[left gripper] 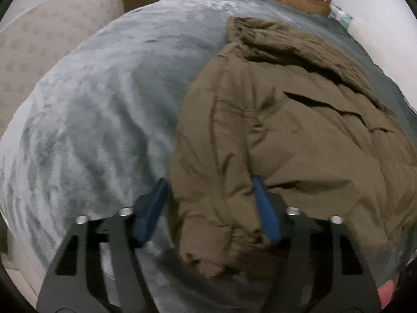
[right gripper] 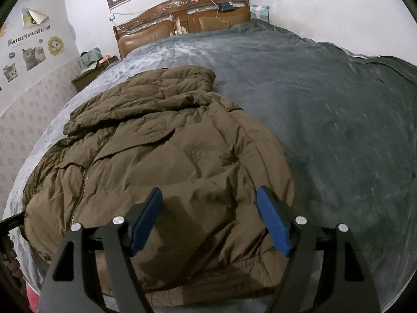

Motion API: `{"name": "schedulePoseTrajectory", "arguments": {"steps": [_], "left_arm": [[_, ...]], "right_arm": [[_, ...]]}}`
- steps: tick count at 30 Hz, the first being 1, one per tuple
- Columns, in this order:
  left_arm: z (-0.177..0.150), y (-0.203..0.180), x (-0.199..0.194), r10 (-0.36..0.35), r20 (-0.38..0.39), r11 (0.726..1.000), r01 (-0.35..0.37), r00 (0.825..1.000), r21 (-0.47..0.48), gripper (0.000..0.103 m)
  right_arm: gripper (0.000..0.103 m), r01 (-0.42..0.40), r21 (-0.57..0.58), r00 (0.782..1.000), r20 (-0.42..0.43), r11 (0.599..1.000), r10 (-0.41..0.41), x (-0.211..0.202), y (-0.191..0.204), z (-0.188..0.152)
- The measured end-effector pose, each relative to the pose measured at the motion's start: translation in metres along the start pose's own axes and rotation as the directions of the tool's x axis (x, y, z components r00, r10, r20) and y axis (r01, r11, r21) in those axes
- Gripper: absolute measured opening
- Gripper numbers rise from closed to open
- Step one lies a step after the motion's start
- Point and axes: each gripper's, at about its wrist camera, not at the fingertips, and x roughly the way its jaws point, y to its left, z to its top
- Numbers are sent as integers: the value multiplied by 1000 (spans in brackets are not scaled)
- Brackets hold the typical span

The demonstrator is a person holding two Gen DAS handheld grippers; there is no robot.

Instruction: Fold large clothes

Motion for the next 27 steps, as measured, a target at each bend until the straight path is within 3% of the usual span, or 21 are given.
{"name": "schedulePoseTrajectory", "arguments": {"steps": [3, 6, 9, 18, 27], "left_arm": [[-2, -10, 5, 30, -1, 999, -30, 1000, 37, 55], [-4, -19, 7, 41, 2, 997, -41, 999, 70, 41], [-5, -27, 7, 74, 14, 991, -75, 997, 107, 36], [-4, -26, 9, 60, 7, 995, -61, 998, 83, 35], [-3, -25, 11, 65, 6, 994, -65, 998, 92, 36]], "right_arm": [[76, 7, -8, 1000, 2, 1000, -7, 0, 1, 0], [76, 8, -5, 1000, 4, 1000, -8, -2, 0, 0], [76, 17, -8, 1000, 12, 1000, -17, -7, -2, -2], [79, 97, 17, 995, -10, 995, -97, -22, -31, -3], [79, 72, 58, 995, -69, 996, -68, -4, -48, -19]]}}
